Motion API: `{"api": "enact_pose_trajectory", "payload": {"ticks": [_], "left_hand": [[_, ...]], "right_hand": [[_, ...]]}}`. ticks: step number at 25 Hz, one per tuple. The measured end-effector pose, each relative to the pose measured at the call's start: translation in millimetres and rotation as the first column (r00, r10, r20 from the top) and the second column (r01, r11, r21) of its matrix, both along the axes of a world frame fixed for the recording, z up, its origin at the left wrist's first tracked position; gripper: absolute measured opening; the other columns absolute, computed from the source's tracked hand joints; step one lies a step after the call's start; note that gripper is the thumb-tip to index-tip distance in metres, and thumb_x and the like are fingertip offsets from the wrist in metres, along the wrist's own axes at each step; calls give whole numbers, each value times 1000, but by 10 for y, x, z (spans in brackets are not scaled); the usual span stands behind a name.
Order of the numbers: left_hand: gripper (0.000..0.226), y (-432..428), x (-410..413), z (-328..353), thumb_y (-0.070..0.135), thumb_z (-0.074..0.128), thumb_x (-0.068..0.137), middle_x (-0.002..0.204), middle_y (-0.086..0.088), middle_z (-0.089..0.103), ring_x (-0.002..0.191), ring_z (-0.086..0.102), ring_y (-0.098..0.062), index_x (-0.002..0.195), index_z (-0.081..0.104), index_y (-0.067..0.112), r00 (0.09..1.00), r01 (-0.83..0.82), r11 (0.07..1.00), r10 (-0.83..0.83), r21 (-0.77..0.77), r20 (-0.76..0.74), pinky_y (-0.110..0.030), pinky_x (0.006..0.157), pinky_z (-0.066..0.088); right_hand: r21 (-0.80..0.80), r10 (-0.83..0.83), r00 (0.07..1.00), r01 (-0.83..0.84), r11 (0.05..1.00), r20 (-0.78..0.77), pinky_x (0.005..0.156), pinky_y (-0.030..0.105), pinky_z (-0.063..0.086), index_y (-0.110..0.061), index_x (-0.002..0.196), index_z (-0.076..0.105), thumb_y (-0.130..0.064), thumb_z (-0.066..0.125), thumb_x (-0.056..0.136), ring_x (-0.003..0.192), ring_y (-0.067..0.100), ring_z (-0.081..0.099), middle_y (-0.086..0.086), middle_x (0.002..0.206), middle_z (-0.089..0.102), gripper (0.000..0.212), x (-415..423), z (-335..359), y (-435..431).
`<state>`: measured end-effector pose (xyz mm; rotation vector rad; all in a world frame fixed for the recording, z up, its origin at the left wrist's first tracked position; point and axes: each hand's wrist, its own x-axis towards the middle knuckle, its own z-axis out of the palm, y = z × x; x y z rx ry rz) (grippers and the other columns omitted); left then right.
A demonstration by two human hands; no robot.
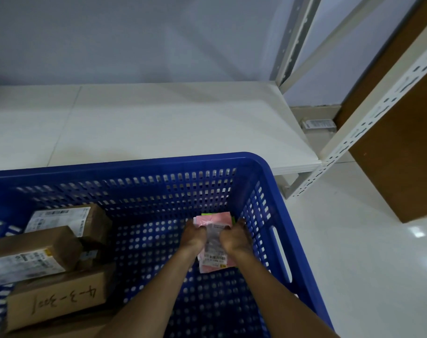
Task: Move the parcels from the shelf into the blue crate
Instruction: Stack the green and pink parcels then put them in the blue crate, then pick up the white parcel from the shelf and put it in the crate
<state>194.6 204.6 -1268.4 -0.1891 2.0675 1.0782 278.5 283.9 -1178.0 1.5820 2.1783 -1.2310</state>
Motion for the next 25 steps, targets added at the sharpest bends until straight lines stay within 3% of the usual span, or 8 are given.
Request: {"api": "enact_pose_trajectory", "payload": {"ticks": [2,4,8,12,16,19,23,25], "left_hand": [[34,-67,56,220,21,51,95,117,-4,70,97,71,-22,128,60,16,1000,-1,1000,1,8,11,-33,83,60],[25,-115,127,349,17,48,101,102,-2,73,82,70,-16,118,65,12,998,30,999,-30,16,48,-29,67,58],[32,-102,255,448,3,38,102,87,1,73,74,70,-12,103,67,18,987,100,993,-107,65,117,-21,54,52],[31,17,284,409,6,41,100,94,-7,77,83,75,-24,107,68,20,995,66,993,-73,100,69,-39,71,64],[23,-76,279,660,13,45,99,106,-1,70,82,68,-17,116,59,19,997,69,997,-68,20,-42,-27,64,56],[23,-264,265,1378,15,44,97,95,-6,70,77,65,-20,98,67,14,969,191,975,-206,-118,-135,-30,69,53],[23,-468,149,2986,13,45,98,78,-5,55,58,45,-15,76,53,13,925,273,935,-320,-226,-204,-32,67,39],[28,-483,97,3927,17,44,100,79,-9,61,64,51,-18,75,54,12,902,294,926,-350,-237,-252,-33,66,42]], "right_hand": [[0,4,1000,-4,1000,8,84,28,49,-10,138,44,-17,43,96,113,31,64,11,130,62,43,1,-47,-17],[-27,10,1000,-10,1000,-3,83,32,55,-15,134,47,-20,44,90,103,28,67,8,121,67,44,5,-94,-46],[-62,69,998,-68,996,13,78,30,51,-14,139,45,-24,45,88,106,28,65,8,124,64,53,21,-110,-89],[-27,136,990,-135,990,40,73,23,42,-8,130,57,-23,45,94,109,27,65,11,128,64,41,95,-39,-92],[-10,191,980,-191,981,62,70,21,45,-6,125,62,-17,42,100,97,22,63,12,129,66,34,161,260,-98],[12,238,968,-240,971,84,92,31,48,-3,128,58,-18,40,98,118,31,61,16,135,61,38,179,809,-191],[53,272,961,-275,960,56,83,35,56,-14,89,64,-20,44,91,88,26,65,9,103,70,21,96,2321,-281],[88,264,964,-267,960,38,78,31,55,-15,83,63,-21,45,92,81,23,62,9,103,72,21,59,3275,-264]]}}
